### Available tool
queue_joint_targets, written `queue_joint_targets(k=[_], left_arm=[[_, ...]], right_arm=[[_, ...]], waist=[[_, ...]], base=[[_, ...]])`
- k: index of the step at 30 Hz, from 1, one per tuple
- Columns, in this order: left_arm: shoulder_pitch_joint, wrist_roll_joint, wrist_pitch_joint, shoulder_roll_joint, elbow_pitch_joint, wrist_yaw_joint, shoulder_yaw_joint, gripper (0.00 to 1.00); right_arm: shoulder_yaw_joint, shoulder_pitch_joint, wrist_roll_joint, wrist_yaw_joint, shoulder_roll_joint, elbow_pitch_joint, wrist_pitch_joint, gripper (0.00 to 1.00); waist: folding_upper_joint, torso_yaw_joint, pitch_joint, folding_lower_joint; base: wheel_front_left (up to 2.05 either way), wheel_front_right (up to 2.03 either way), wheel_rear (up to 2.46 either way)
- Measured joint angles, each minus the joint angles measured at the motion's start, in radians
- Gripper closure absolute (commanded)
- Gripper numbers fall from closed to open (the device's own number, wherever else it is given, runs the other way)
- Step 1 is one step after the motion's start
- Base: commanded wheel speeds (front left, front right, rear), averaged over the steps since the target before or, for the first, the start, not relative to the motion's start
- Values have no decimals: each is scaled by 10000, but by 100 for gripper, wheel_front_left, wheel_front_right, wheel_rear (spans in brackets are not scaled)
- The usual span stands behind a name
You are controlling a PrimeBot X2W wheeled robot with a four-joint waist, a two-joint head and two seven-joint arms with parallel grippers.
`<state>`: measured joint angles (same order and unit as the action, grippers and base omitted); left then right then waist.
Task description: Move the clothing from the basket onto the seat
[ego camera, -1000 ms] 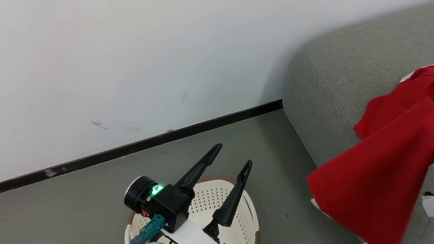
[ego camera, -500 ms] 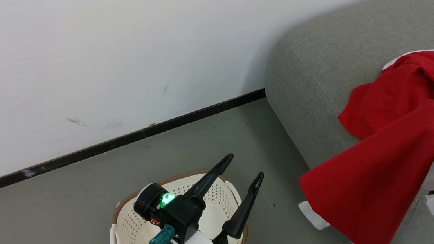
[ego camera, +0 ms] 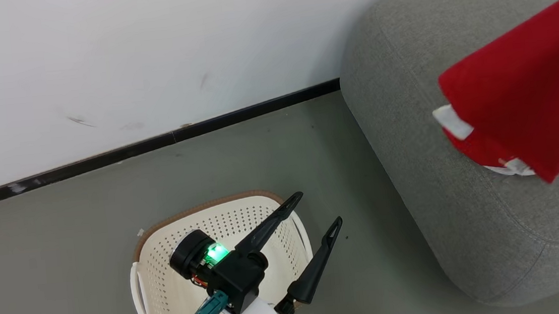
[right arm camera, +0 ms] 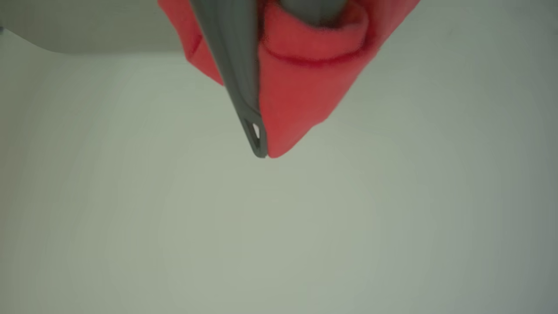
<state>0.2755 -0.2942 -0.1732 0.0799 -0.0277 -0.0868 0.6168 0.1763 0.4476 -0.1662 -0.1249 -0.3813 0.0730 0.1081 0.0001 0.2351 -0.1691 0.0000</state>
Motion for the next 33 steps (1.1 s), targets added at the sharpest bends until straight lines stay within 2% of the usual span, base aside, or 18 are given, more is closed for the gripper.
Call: queue_joint_targets(k=[4, 8, 17, 26, 33], left_arm=[[89, 272, 52, 92, -209, 25, 2, 0], [290, 414, 151, 132, -414, 48, 17, 0], [673, 631, 451, 261, -844, 48, 75, 0], [928, 951, 731, 439, -1158, 48, 165, 0], [1083, 1053, 991, 566, -1338, 46, 236, 0]], right_arm=[[518, 1336, -337, 0, -207, -575, -493, 100], [966, 2474, -364, 0, -681, -1250, -878, 100], [1856, 3942, -107, 0, -1350, -2460, -1170, 100], [2635, 4203, 420, 0, -1538, -3371, -1039, 100], [3814, 3942, 999, 0, -1419, -4491, -650, 100]], waist=[[0, -46, -345, 0], [-1, -104, -695, 0], [-1, -294, -1469, 0], [-1, -505, -2095, 1], [0, -706, -2661, 0]], base=[[0, 0, 0], [0, 0, 0], [0, 0, 0], [0, 0, 0], [0, 0, 0]])
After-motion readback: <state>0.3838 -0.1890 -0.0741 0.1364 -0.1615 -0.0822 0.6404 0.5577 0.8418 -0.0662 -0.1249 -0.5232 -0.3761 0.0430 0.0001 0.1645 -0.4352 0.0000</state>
